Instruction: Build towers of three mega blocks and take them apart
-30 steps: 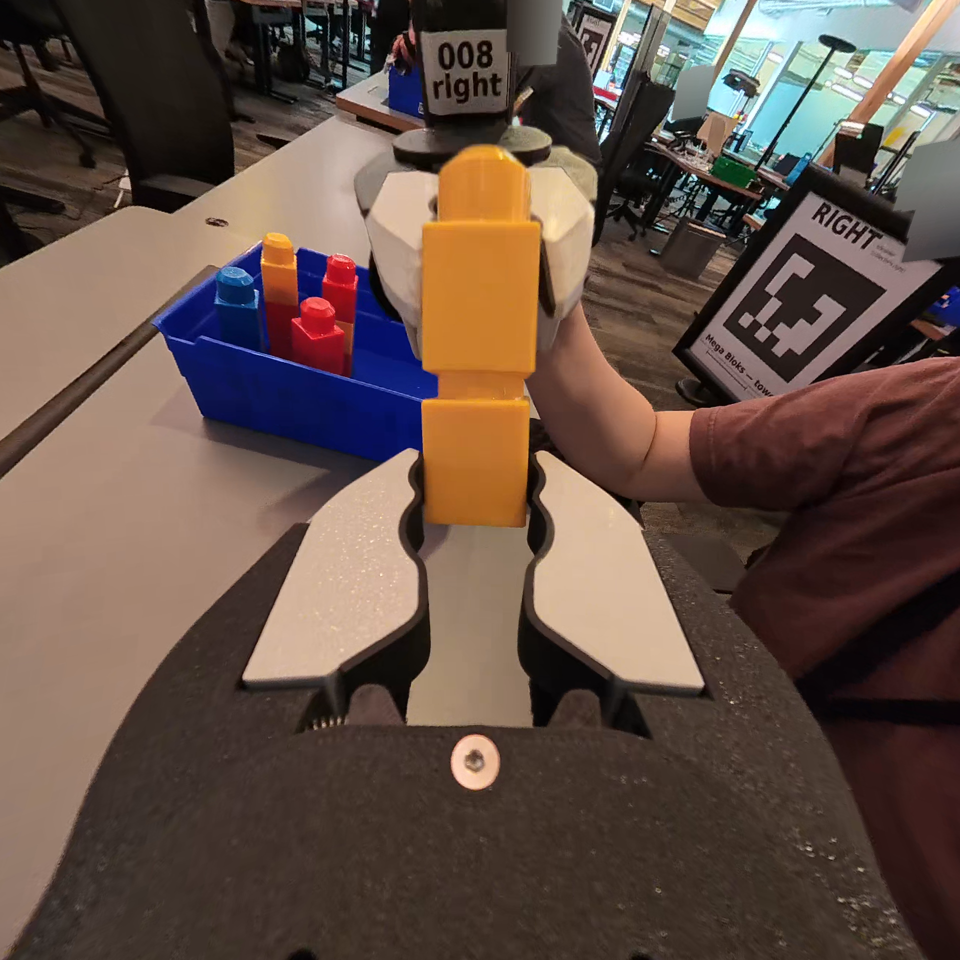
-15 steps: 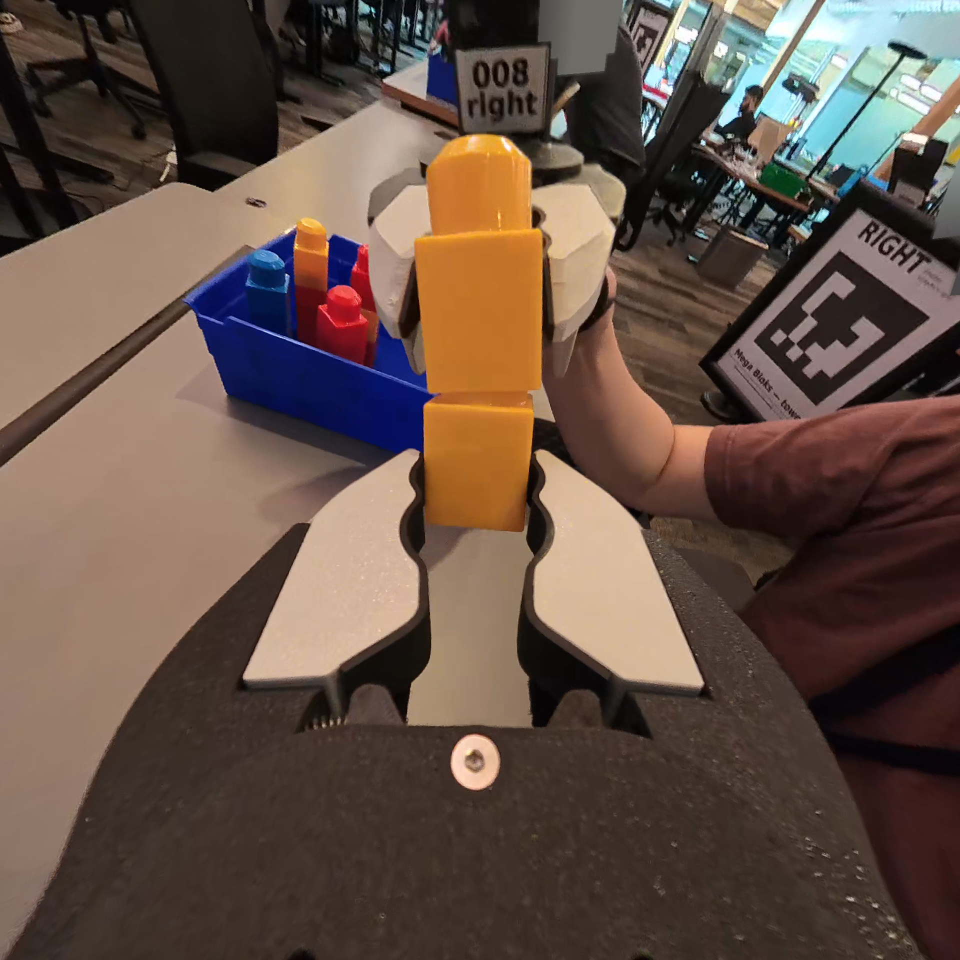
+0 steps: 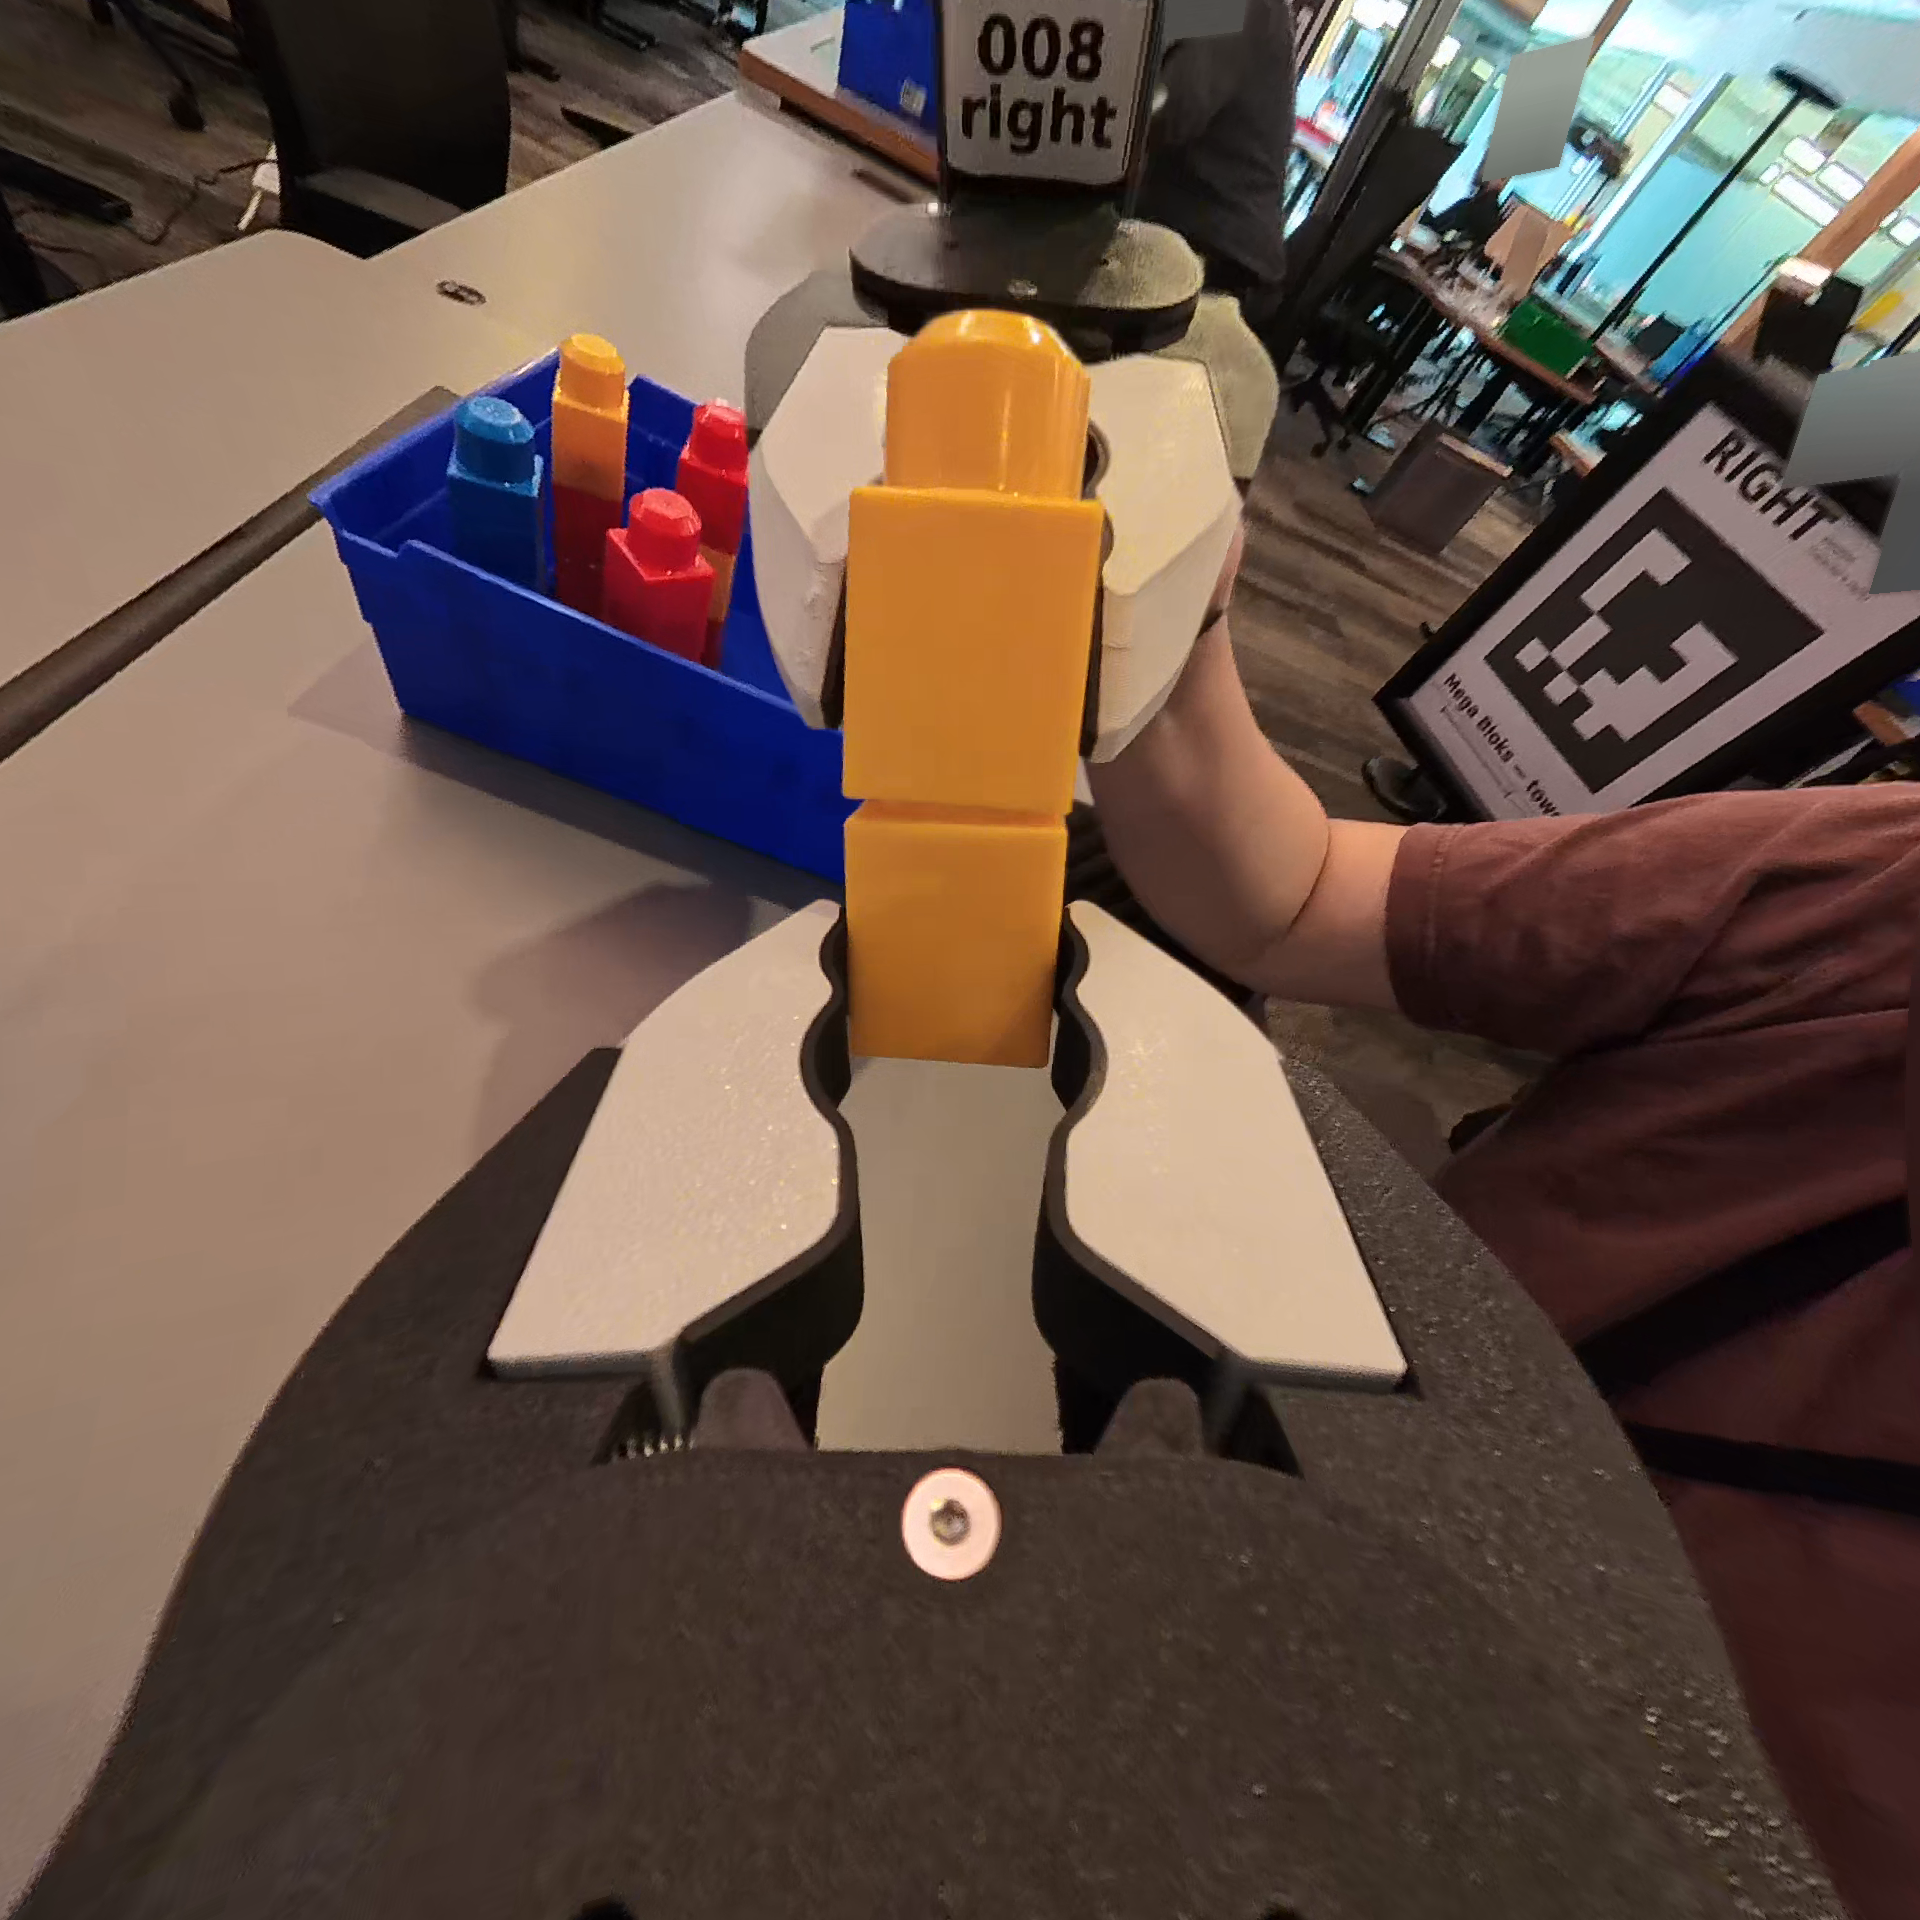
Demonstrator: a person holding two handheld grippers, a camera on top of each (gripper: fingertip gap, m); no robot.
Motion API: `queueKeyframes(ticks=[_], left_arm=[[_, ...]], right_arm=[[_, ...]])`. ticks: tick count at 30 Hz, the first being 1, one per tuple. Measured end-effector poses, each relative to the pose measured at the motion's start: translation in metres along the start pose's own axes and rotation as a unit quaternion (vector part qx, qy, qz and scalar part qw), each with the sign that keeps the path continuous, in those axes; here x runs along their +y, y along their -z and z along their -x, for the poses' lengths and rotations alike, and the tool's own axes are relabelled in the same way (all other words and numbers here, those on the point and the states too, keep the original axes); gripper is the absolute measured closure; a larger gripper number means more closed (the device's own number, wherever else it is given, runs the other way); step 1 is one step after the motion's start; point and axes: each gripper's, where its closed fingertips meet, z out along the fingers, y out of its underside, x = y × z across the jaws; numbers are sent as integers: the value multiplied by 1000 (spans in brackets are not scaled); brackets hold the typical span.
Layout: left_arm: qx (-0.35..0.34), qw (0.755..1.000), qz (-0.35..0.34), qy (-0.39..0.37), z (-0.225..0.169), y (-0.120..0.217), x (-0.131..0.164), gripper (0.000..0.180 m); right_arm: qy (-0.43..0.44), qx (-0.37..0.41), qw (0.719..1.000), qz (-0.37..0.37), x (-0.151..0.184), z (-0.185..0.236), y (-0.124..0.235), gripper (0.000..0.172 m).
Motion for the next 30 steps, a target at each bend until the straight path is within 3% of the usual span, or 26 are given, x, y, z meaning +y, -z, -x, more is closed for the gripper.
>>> queueKeyframes(ticks=[8, 12, 15, 18, 30], left_arm=[[-31, 994, 96, -43, 1, -13, 29, 145], [-2, 1000, 24, -18, -6, -15, 7, 145], [-1, 1000, 2, -7, -4, -10, 1, 145], [-1, 1000, -6, 2, -3, -9, -1, 145], [-23, 995, 88, -30, -3, -18, 25, 145]], right_arm=[[27, -22, 998, 48, 17, 6, -9, 135], [5, -46, 998, -51, -10, 9, -11, 135], [-5, -28, 997, -77, -15, 2, -13, 126], [-5, -26, 997, -76, -15, 4, -15, 135], [-16, -50, 998, 43, 17, 8, -14, 135]])
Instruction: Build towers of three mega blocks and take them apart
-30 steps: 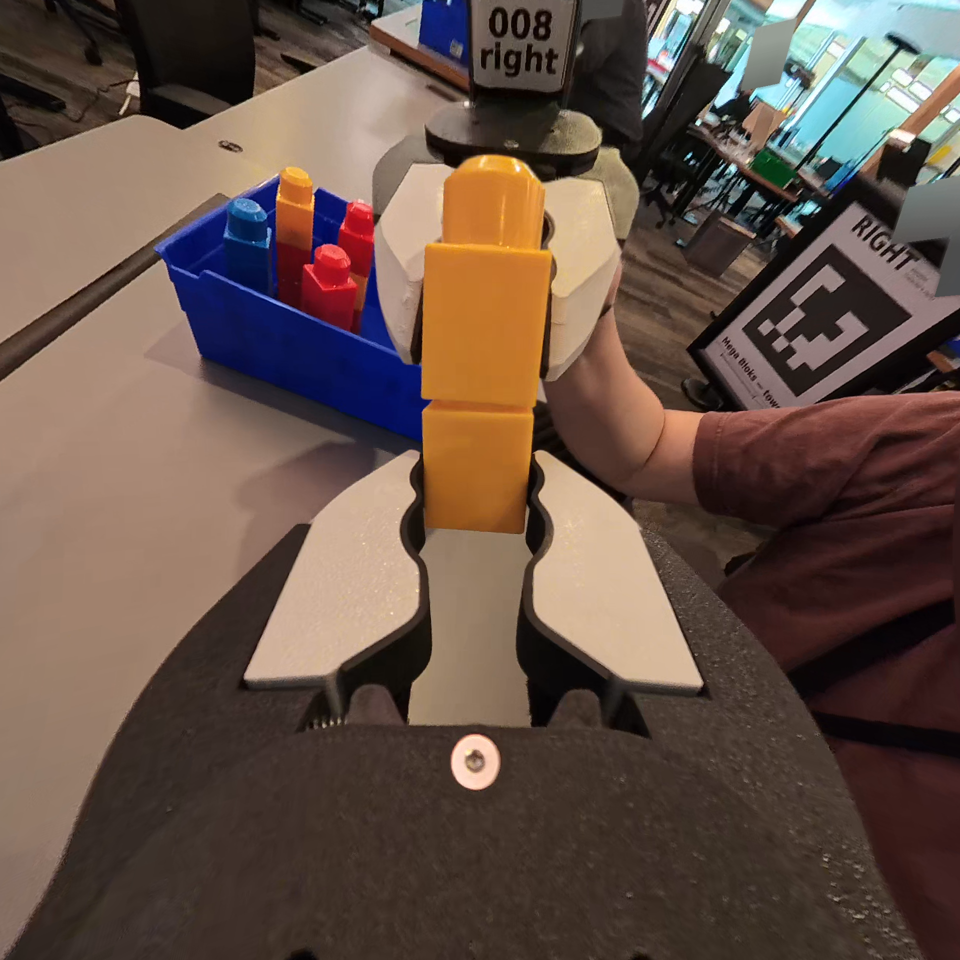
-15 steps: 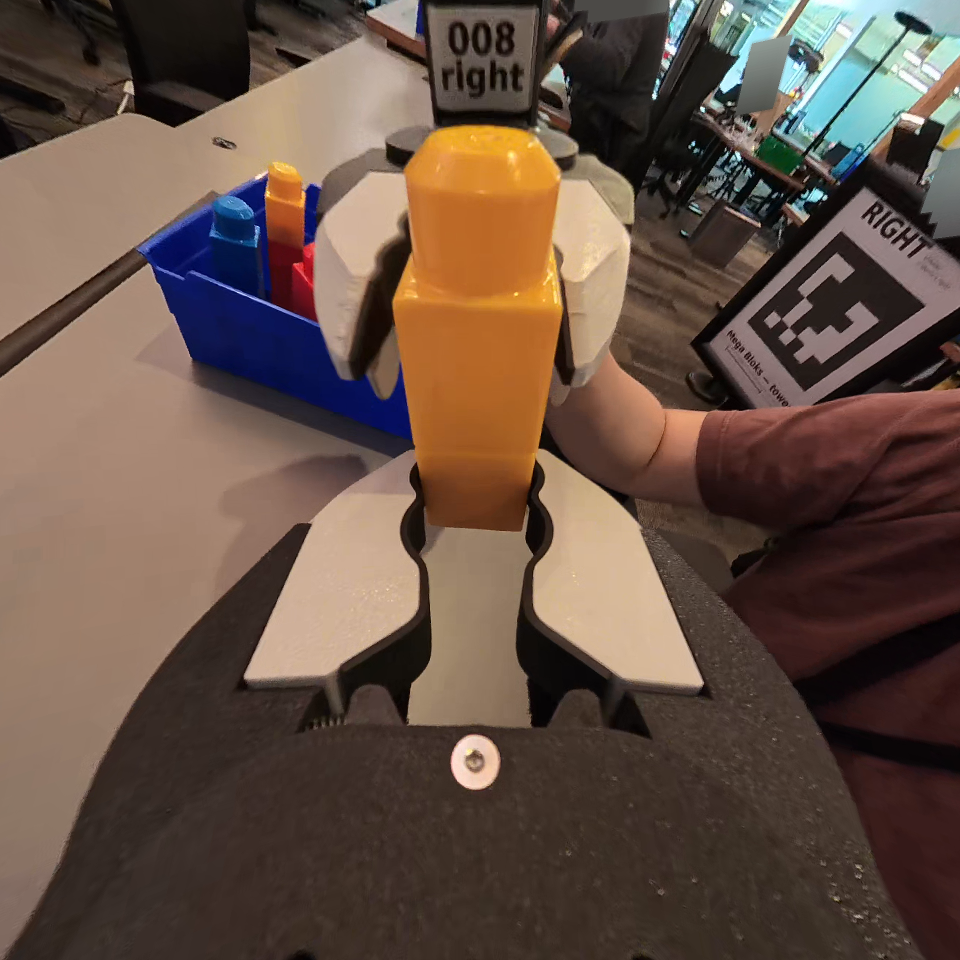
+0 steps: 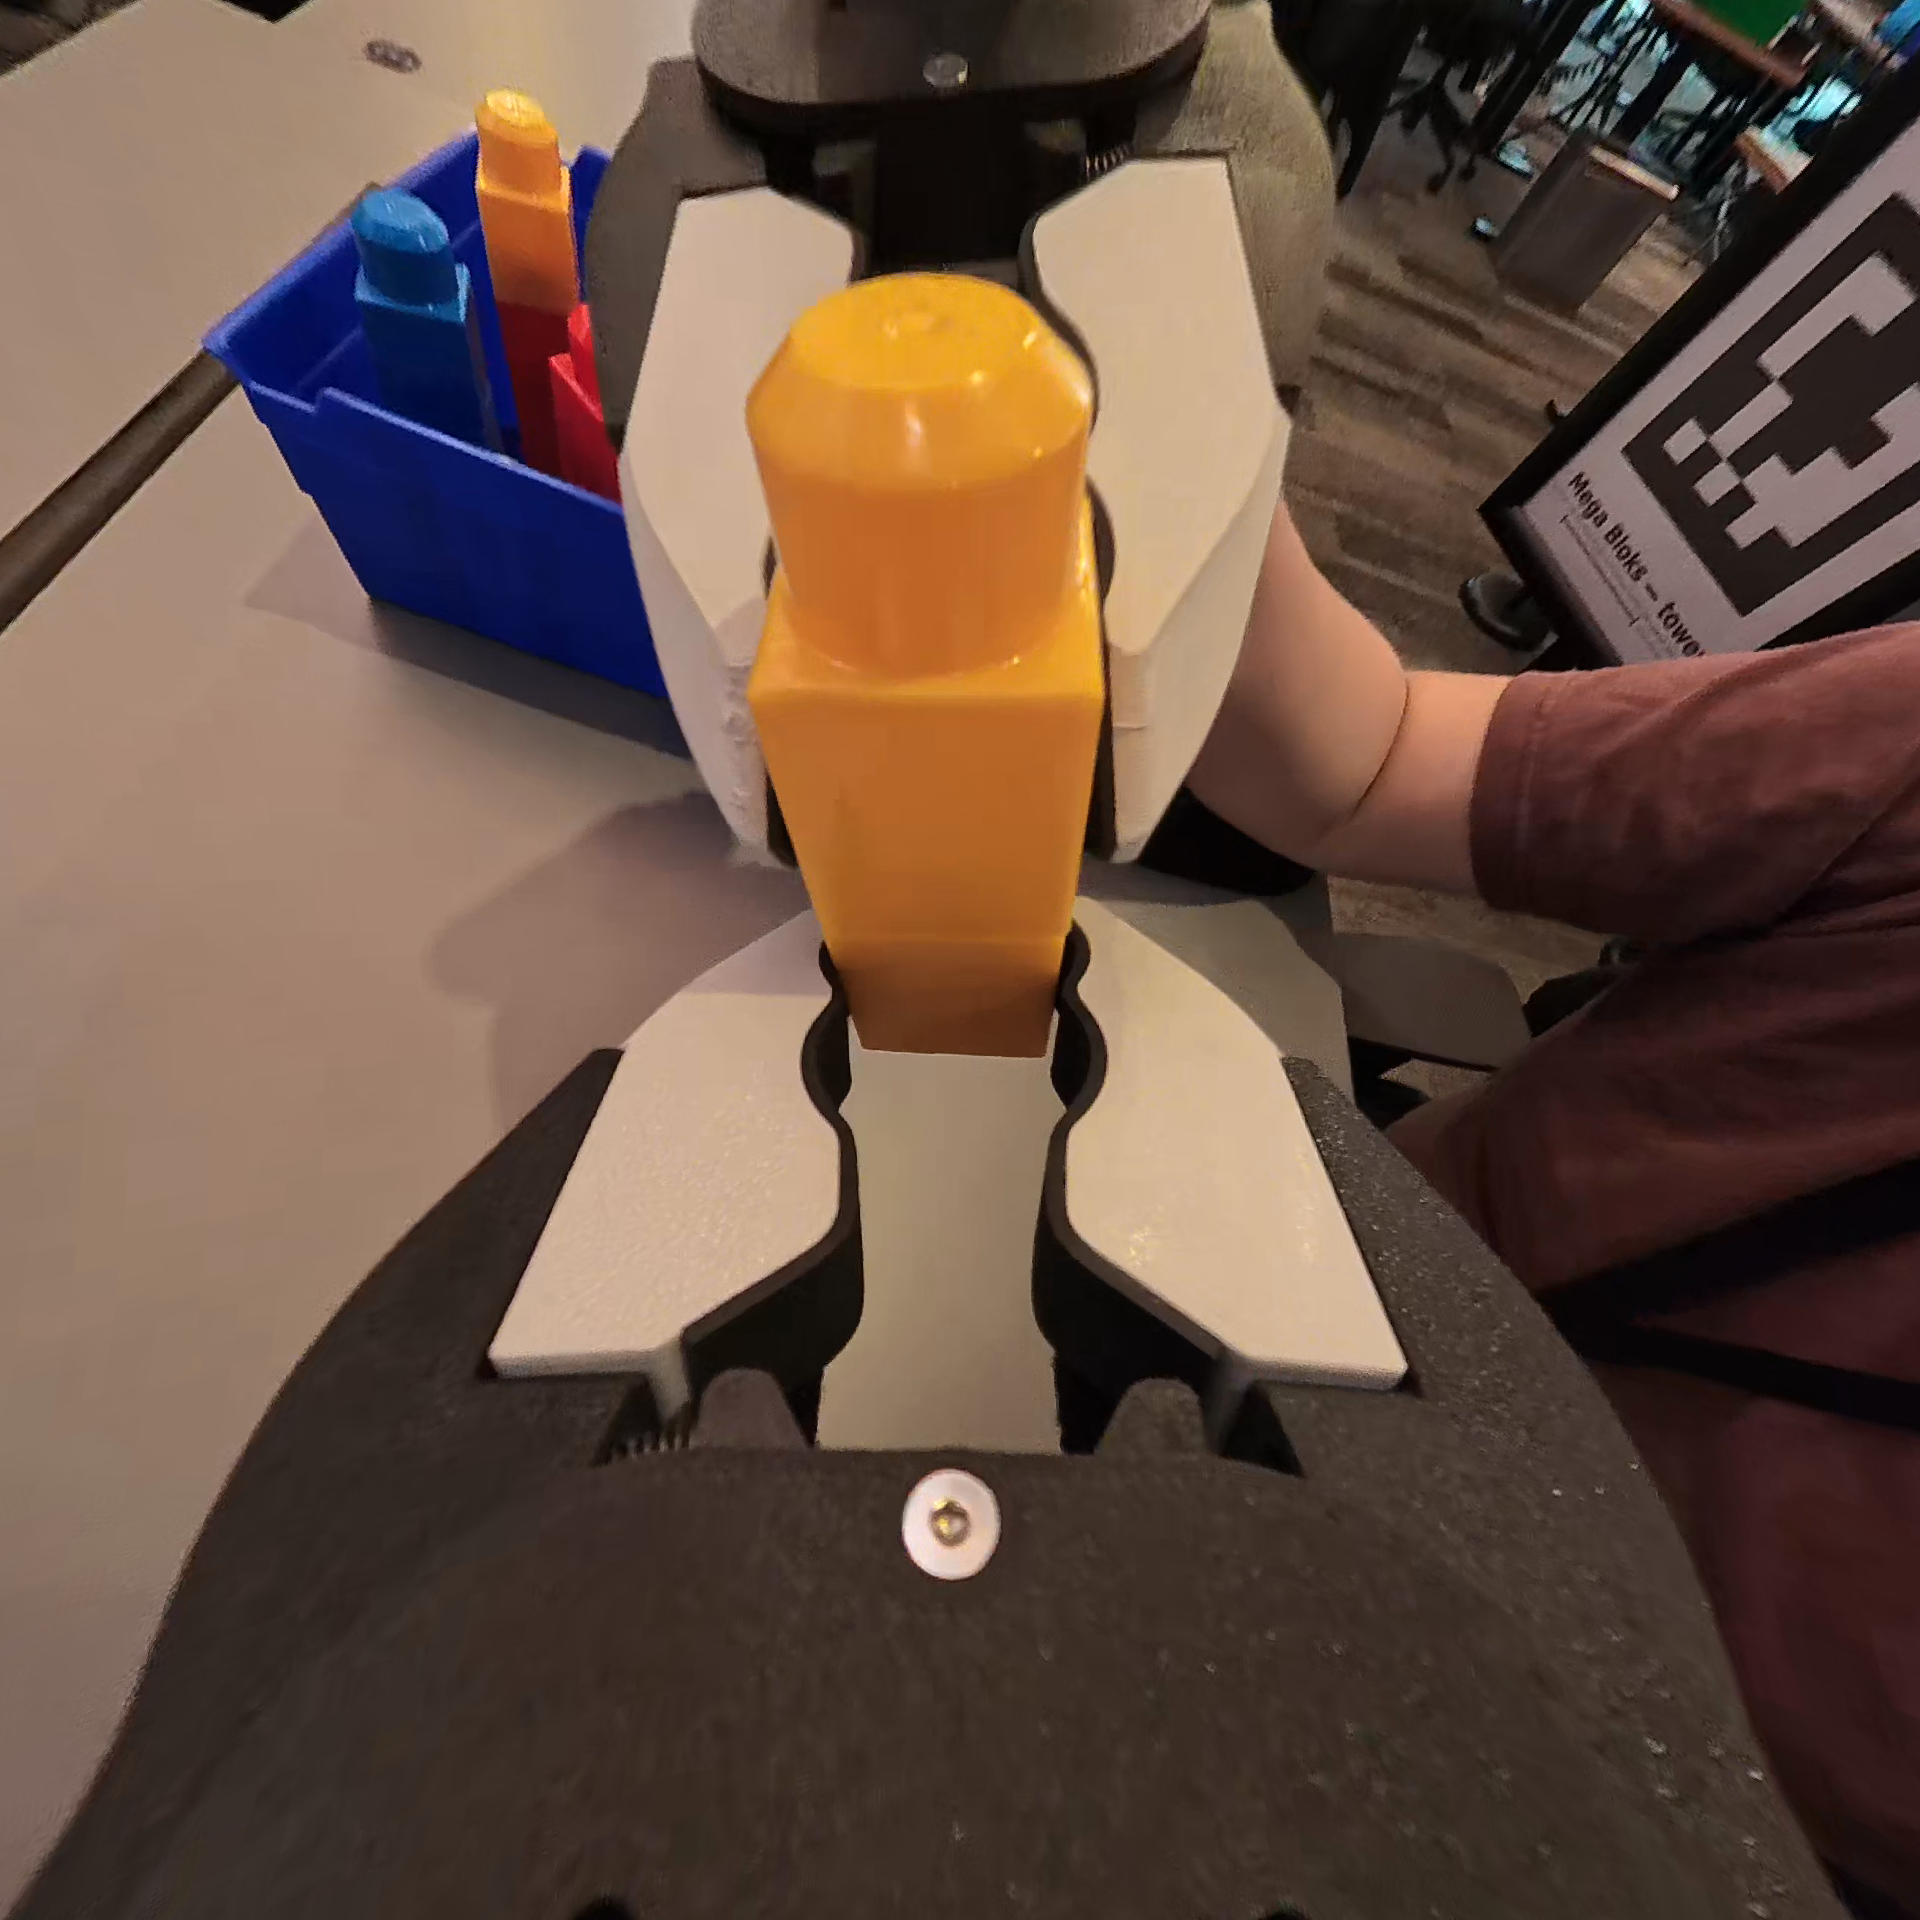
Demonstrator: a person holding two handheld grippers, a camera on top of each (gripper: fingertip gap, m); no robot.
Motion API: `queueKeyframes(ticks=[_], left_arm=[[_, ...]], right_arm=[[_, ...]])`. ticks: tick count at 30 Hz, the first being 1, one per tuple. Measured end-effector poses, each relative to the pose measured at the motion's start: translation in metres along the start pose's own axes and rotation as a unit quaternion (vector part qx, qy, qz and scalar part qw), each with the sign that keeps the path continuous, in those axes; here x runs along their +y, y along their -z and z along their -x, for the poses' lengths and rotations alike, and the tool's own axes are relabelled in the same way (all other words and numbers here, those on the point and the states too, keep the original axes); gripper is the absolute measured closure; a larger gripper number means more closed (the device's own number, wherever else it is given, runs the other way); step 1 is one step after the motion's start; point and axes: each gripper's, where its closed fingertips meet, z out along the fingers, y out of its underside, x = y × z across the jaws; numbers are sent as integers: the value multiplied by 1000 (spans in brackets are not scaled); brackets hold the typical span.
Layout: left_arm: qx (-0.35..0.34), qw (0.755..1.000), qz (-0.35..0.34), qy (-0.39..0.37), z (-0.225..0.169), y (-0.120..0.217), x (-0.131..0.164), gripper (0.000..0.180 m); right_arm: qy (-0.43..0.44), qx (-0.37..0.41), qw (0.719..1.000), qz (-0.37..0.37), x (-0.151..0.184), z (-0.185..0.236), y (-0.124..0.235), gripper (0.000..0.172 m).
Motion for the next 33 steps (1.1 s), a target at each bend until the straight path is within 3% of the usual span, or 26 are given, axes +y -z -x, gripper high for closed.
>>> queueKeyframes(ticks=[13, 18, 21, 22, 24, 33], left_arm=[[-21, 998, 55, -7, 6, -7, 17, 145], [-37, 999, 13, 38, 13, 2, 7, 145], [-56, 997, 17, 46, 17, 6, 8, 145], [-63, 997, 14, 46, 19, 8, 7, 145], [-57, 997, 13, 50, 17, 10, 6, 145], [-54, 997, 57, 14, 14, 6, 18, 145]], right_arm=[[17, -2, 999, 51, 19, -5, -2, 135], [-13, -3, 999, -35, -1, -14, -7, 135], [-30, -2, 998, -54, -3, -19, -13, 121], [-33, -13, 997, -65, -5, -17, -14, 131], [-34, -16, 997, -72, -7, -16, -15, 134], [24, 11, 1000, 7, 9, -10, -17, 135]])
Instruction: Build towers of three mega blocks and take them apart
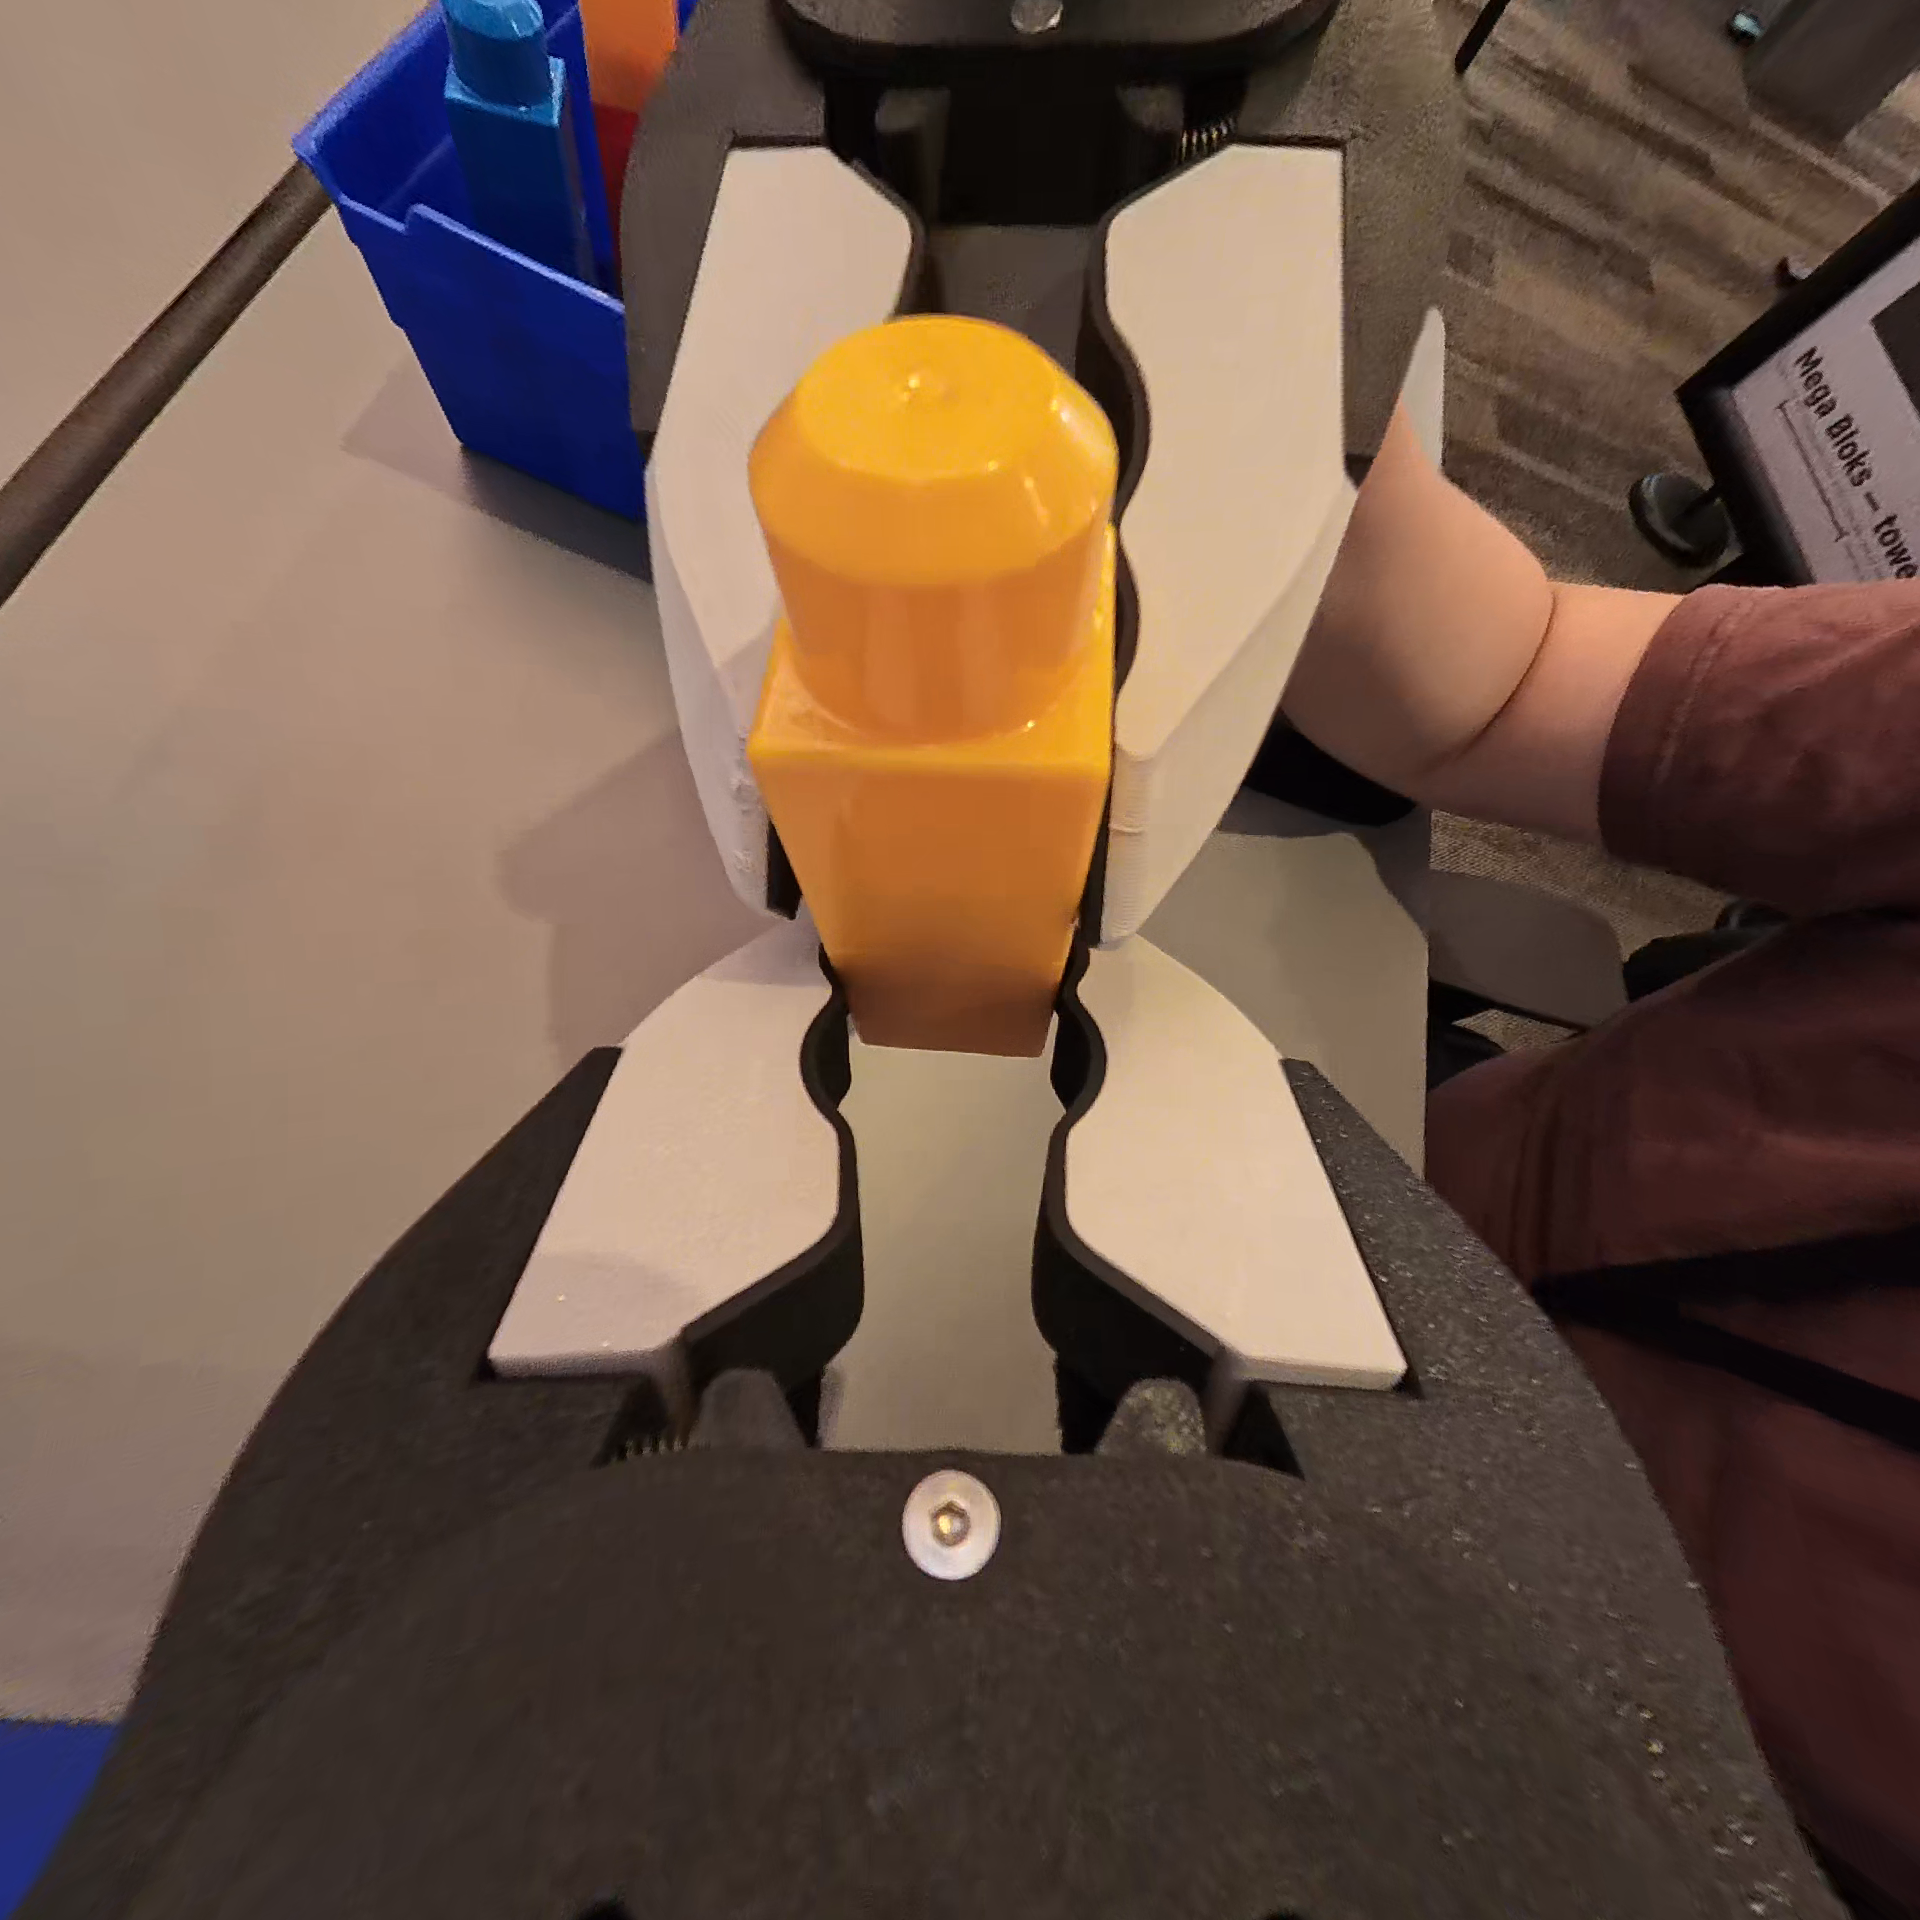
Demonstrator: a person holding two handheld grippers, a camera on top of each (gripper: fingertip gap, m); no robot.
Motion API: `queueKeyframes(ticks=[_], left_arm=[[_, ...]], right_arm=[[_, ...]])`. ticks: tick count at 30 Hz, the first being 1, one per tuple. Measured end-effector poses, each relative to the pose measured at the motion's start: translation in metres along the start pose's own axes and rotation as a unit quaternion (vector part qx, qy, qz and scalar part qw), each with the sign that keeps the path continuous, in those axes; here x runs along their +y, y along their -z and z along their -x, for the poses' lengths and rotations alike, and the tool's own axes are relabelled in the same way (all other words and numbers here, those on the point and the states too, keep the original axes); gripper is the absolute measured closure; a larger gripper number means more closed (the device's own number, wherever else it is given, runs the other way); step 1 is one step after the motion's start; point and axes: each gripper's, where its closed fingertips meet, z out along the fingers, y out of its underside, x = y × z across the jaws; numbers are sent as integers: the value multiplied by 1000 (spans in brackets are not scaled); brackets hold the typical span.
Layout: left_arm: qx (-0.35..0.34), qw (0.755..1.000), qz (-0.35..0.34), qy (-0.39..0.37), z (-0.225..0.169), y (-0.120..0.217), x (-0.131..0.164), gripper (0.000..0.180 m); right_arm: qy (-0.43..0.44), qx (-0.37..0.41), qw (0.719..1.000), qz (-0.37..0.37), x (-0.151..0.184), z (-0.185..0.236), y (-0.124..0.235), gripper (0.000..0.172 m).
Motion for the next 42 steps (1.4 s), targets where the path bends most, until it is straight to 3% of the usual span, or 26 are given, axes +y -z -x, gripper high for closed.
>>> queueKeyframes(ticks=[22, 25, 27, 28, 29, 32, 42], left_arm=[[17, 998, 54, -10, -1, -11, 18, 145], [24, 999, 28, -1, 2, -4, 12, 145], [82, 996, -33, 26, -8, 8, -4, 145], [110, 991, -62, 44, -11, 15, -11, 145], [125, 987, -84, 56, -11, 22, -17, 145], [132, 982, -116, 65, -7, 33, -23, 145], [86, 992, -79, 39, -1, 23, -14, 145]], right_arm=[[7, -3, 997, 72, 24, 0, -4, 135], [-3, -5, 1000, 22, 11, -3, -6, 134], [-12, -22, 999, -34, -7, 2, -4, 134], [-13, -17, 998, -58, -15, 1, 0, 129], [-15, -1, 996, -82, -23, -1, 4, 112], [-21, 48, 988, -148, -43, -10, 21, 109], [-59, 60, 991, -103, -28, -10, -3, 112]])
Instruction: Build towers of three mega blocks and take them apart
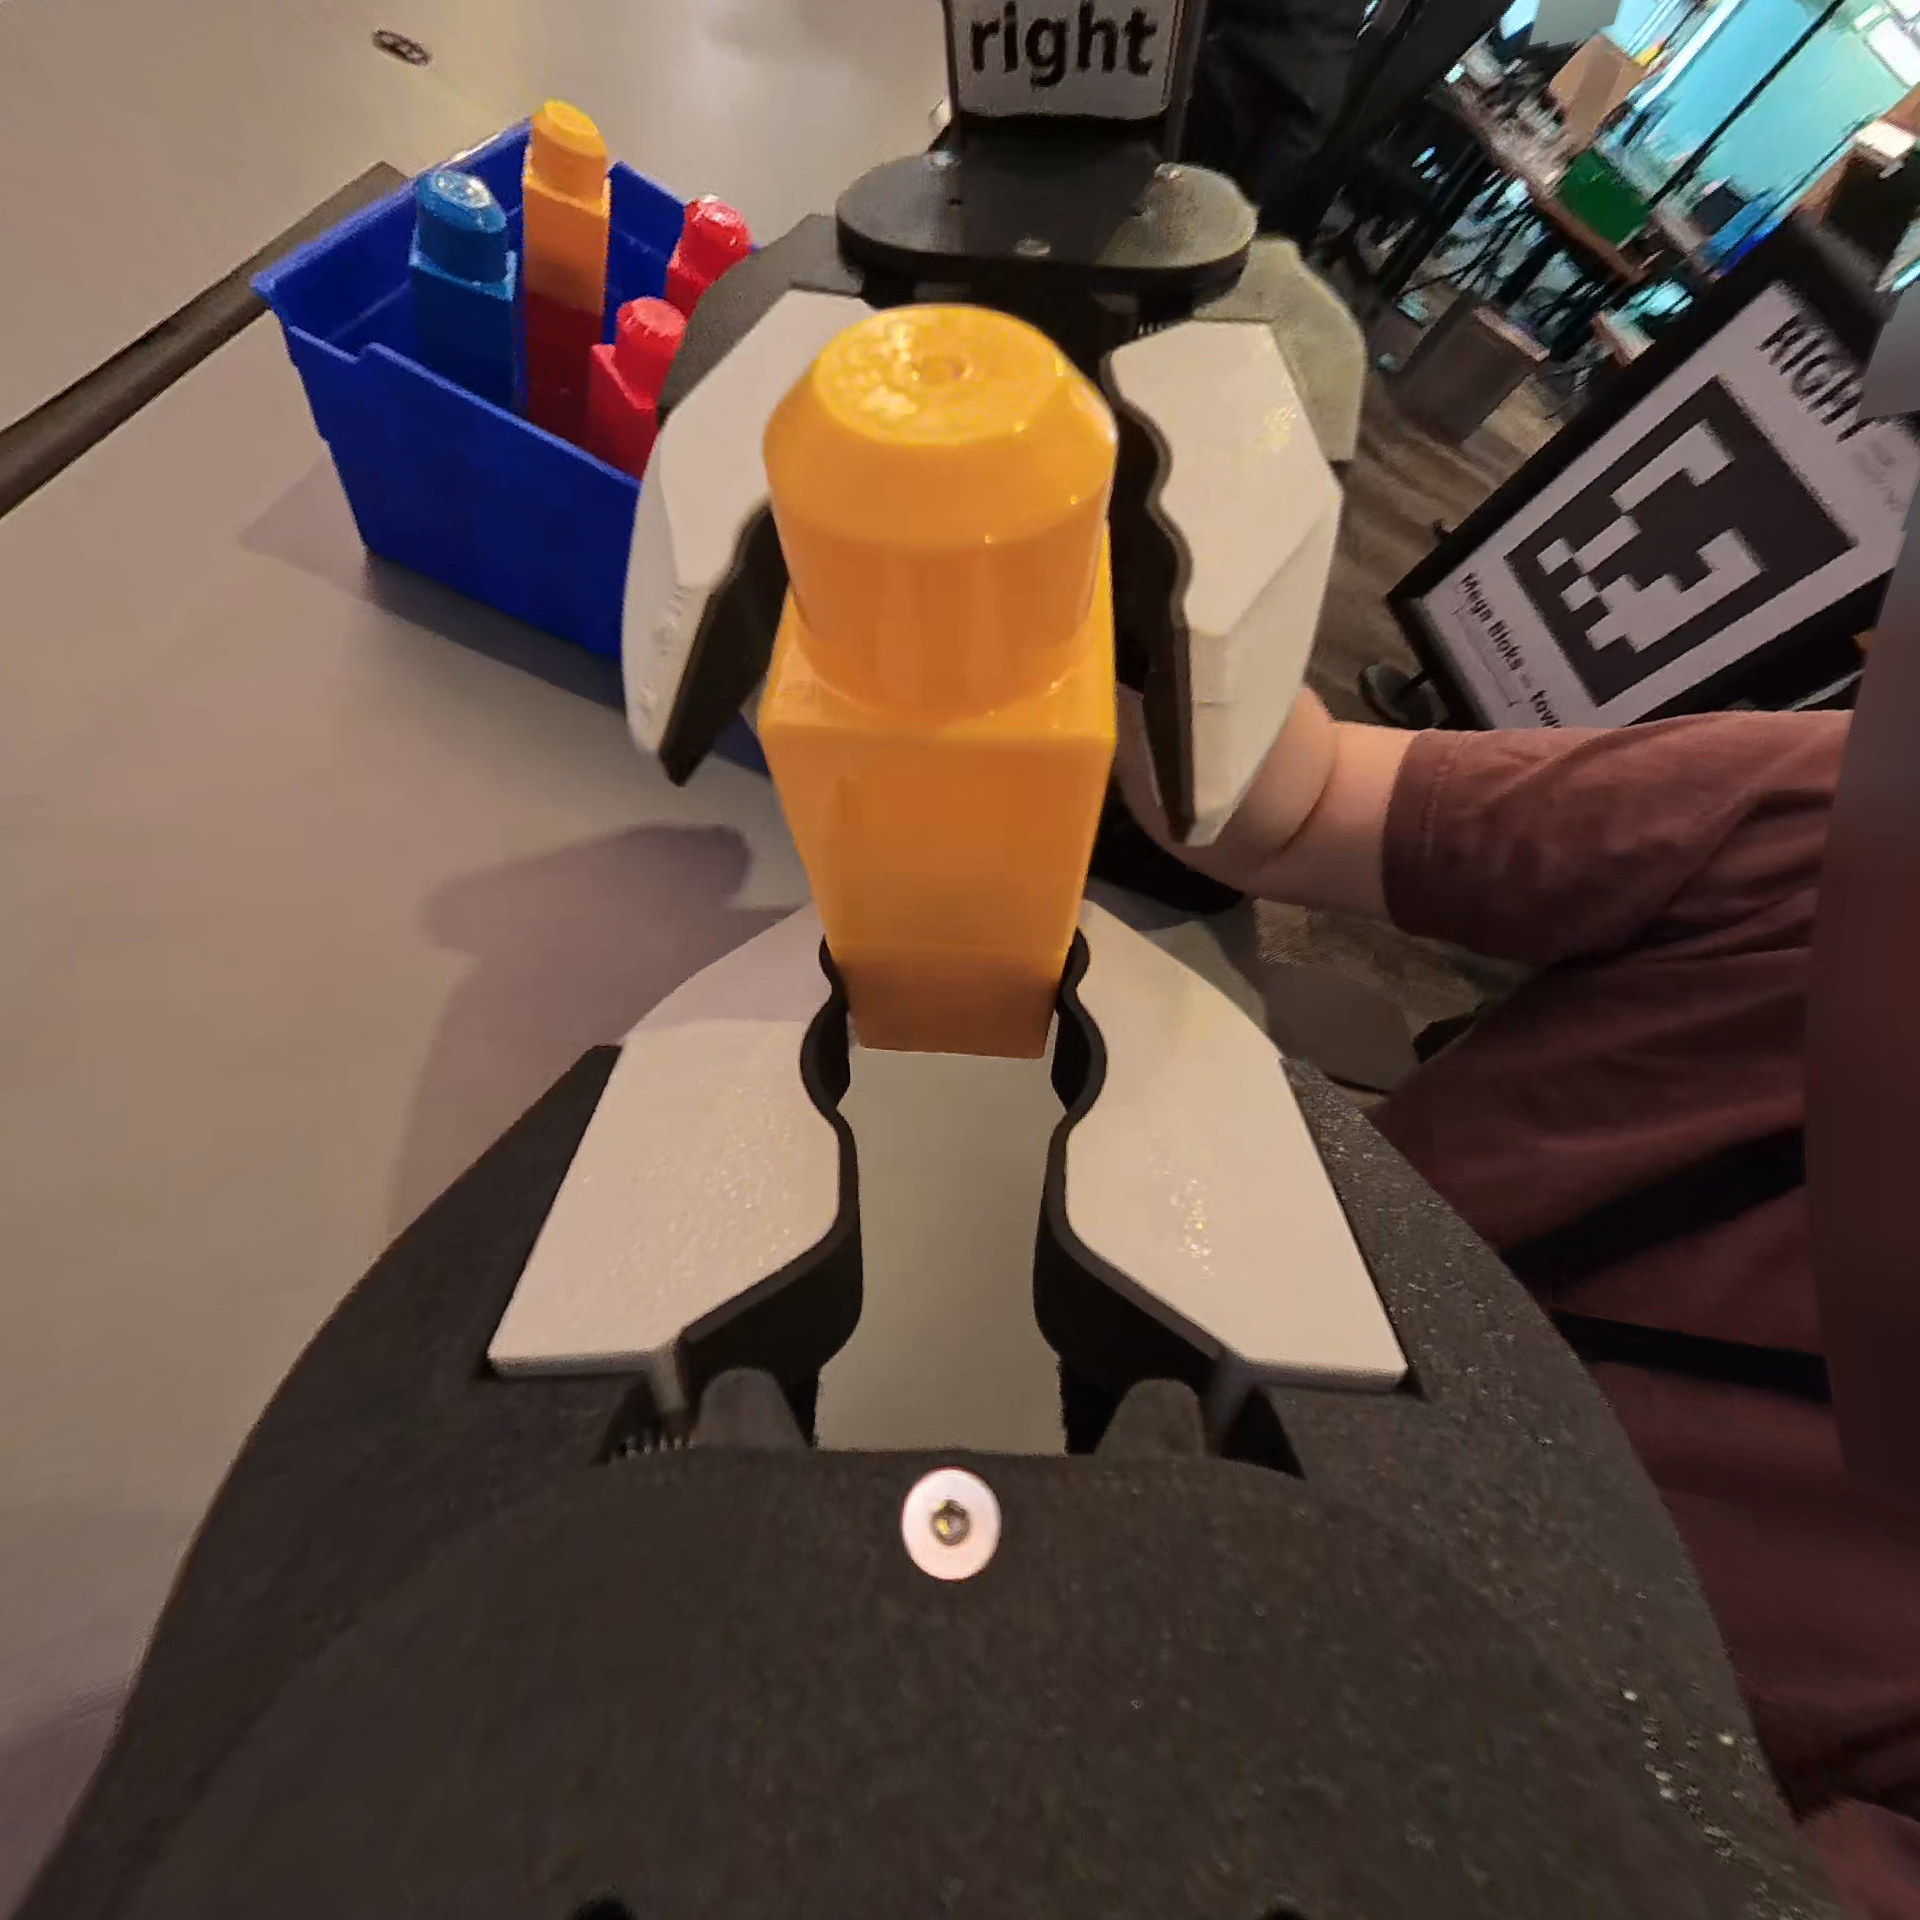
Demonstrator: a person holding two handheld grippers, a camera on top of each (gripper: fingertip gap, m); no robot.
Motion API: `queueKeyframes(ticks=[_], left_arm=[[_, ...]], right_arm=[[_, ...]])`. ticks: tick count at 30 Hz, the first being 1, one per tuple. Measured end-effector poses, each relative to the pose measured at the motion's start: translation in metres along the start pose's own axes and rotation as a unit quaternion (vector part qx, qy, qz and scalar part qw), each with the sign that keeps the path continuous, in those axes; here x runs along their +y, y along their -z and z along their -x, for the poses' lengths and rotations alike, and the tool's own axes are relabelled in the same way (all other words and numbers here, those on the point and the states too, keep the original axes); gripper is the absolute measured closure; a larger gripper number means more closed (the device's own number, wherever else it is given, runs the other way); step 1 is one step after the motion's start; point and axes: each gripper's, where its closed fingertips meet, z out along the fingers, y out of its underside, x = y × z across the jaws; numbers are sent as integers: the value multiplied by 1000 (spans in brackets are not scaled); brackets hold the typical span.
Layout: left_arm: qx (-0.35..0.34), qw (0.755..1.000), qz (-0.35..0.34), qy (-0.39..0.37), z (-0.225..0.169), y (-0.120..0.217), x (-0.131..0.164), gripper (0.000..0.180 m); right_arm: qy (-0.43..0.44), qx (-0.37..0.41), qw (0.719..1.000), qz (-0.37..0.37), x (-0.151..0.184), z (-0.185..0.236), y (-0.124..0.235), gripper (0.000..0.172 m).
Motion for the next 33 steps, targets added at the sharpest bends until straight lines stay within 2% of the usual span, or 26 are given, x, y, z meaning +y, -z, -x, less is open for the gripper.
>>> queueKeyframes(ticks=[2, 3, 6, 8, 10, 13, 15, 17, 19, 21, 23, 25, 29, 31, 33], left_arm=[[-8, 1000, 8, -10, 1, -2, 2, 145], [-12, 1000, 15, -12, 2, -3, 4, 144], [-34, 998, 36, -29, 6, 2, 9, 138], [-64, 996, 51, -48, 11, 21, 12, 134], [-93, 994, 10, -60, 11, 54, 2, 143], [-150, 979, -114, -85, 7, 121, -25, 143], [-256, 949, -160, -91, 23, 171, -23, 129], [-380, 904, -176, -85, 49, 216, -8, 130], [-454, 880, -133, -52, 73, 242, 20, 146], [-483, 872, -76, 14, 96, 252, 51, 146], [-485, 872, -22, 57, 112, 252, 78, 149], [-476, 877, 9, 69, 122, 247, 95, 152], [-504, 855, 58, 112, 146, 252, 124, 155], [-501, 852, 70, 133, 157, 249, 135, 155], [-500, 842, 86, 181, 168, 247, 152, 155]], right_arm=[[-2, -12, 1000, 13, 6, 1, -3, 120], [4, -20, 1000, 20, 8, 2, -3, 135], [38, 3, 999, 27, 8, -1, -3, 135], [63, 21, 998, -1, -3, -1, 4, 135], [68, 24, 997, -25, -15, 1, 14, 135], [68, 30, 996, -38, -26, -1, 29, 135], [64, 32, 996, -52, -31, -3, 36, 135], [56, 32, 996, -53, -32, -6, 39, 135], [56, 41, 996, -51, -31, -10, 40, 135], [54, 43, 997, -42, -28, -13, 39, 135], [51, 42, 997, -39, -26, -14, 38, 135], [46, 41, 998, -33, -23, -16, 37, 135], [37, 45, 998, -26, -20, -23, 37, 135], [34, 44, 998, -24, -19, -24, 37, 135], [31, 45, 998, -24, -19, -25, 37, 135]])
